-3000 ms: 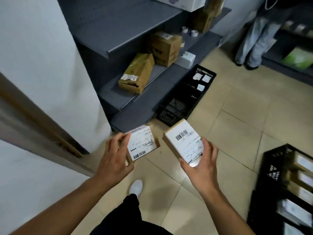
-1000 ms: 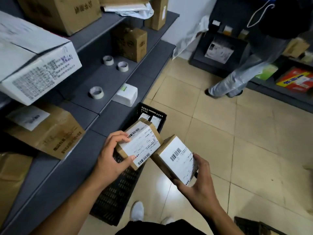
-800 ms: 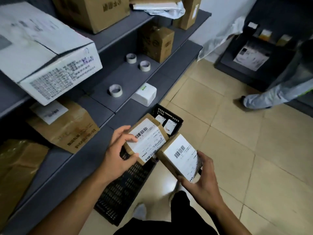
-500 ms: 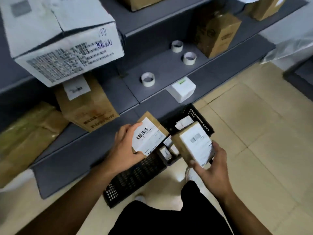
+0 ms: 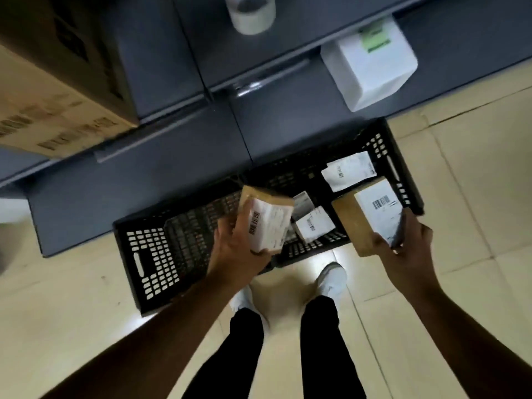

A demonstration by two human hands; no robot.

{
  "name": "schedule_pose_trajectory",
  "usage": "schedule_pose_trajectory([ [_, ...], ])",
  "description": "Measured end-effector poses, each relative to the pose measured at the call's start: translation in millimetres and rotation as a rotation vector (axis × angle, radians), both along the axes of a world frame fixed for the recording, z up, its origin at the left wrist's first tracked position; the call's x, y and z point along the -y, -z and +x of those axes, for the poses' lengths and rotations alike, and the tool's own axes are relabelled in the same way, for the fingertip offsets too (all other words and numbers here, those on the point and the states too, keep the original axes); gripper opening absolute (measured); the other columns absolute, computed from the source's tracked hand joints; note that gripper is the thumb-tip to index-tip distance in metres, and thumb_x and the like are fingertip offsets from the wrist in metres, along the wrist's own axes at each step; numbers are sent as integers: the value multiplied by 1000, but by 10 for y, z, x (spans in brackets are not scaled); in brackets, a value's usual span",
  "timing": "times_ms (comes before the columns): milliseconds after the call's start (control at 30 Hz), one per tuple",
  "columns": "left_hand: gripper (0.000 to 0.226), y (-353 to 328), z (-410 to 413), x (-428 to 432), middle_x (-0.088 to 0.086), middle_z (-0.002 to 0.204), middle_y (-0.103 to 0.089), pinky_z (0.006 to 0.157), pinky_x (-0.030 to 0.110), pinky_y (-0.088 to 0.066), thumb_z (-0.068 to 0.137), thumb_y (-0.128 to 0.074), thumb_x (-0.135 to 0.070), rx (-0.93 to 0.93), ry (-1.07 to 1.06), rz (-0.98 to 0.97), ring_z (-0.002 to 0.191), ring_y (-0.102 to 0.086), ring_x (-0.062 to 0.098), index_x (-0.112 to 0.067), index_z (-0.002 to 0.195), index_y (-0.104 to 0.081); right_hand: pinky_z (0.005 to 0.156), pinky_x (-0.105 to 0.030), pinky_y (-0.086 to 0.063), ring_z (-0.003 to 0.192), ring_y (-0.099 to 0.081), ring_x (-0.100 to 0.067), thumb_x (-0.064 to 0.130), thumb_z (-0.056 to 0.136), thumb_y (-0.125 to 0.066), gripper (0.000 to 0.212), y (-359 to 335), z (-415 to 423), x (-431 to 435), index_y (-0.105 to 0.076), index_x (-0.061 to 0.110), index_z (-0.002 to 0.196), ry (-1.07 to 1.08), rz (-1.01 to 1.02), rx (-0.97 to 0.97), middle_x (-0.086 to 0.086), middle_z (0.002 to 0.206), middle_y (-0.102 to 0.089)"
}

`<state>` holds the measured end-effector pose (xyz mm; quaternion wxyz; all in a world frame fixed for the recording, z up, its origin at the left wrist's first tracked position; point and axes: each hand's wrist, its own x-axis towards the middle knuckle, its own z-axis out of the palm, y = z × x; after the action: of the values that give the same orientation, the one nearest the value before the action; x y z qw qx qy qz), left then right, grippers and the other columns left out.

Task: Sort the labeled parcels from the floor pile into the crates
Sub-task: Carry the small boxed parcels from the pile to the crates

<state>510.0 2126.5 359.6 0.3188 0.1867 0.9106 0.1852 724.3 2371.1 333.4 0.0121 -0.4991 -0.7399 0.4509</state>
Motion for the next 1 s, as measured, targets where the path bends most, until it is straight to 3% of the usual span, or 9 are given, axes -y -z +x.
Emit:
schedule_pose_trajectory([
  [167, 126, 1205, 79, -438, 19, 153, -23, 112, 58, -37, 70, -84, -52, 129, -3, -187, 143, -26, 47, -52, 153, 11, 102, -40, -46, 127, -39, -21, 57, 70, -63, 91, 995, -239, 137, -38, 23, 151, 106, -16, -76, -10, 139, -42],
  [300, 135, 1719, 95, -606, 22, 163, -3, 116, 59, -33, 68, -84, -61, 232, -104, -327, 146, -23, 51, -49, 153, 21, 84, 1, -38, 128, -39, -19, 51, 74, -69, 88, 1275, -273, 383, -39, 18, 150, 177, -79, -117, 0, 131, -39],
  [333, 139, 1814, 99, -610, 22, 164, -1, 116, 59, -32, 66, -85, -62, 243, -131, -344, 147, -22, 50, -49, 152, 24, 78, 5, -37, 128, -39, -15, 49, 75, -70, 90, 1298, -264, 418, -38, 15, 152, 193, -105, -128, -2, 133, -39],
  [467, 141, 2045, 154, -677, 21, 166, 3, 113, 58, -33, 69, -81, -67, 279, -105, -439, 150, -20, 46, -42, 151, 31, 75, 5, -39, 110, -37, 24, 57, 71, -67, 97, 1347, -187, 440, -38, 14, 153, 176, -151, -157, -12, 141, -42],
  [567, 140, 2118, 207, -790, 23, 163, -1, 110, 55, -39, 71, -81, -63, 329, -94, -495, 147, -26, 45, -38, 153, 29, 74, 7, -37, 104, -34, 31, 48, 75, -72, 94, 1361, -128, 400, -35, 16, 156, 178, -163, -147, -10, 140, -41],
  [767, 136, 2263, 282, -981, 21, 147, -22, 100, 49, -47, 75, -75, -66, 312, -60, -565, 134, -44, 41, -30, 154, 29, 77, 3, -42, 115, -33, 22, 58, 73, -70, 97, 1466, -31, 293, -35, 23, 155, 148, -129, -165, 0, 139, -41],
  [833, 137, 2267, 301, -1027, 23, 147, -28, 98, 51, -47, 76, -75, -66, 311, 8, -610, 131, -47, 42, -27, 154, 30, 83, -6, -50, 123, -35, 14, 56, 75, -73, 94, 1516, -28, 257, -36, 25, 155, 152, -135, -178, 2, 141, -40],
  [933, 137, 2319, 322, -1060, 22, 156, -30, 102, 52, -45, 77, -76, -63, 298, 123, -645, 137, -44, 41, -23, 155, 29, 91, -30, -60, 135, -42, -7, 61, 74, -76, 94, 1578, -48, 220, -38, 27, 153, 188, -148, -185, 3, 141, -41],
  [1000, 134, 2400, 333, -1041, 19, 161, -29, 103, 51, -45, 79, -76, -61, 303, 181, -675, 139, -43, 40, -23, 156, 27, 90, -25, -59, 134, -41, -7, 64, 70, -75, 99, 1593, -73, 226, -36, 29, 154, 200, -153, -174, 7, 138, -39],
])
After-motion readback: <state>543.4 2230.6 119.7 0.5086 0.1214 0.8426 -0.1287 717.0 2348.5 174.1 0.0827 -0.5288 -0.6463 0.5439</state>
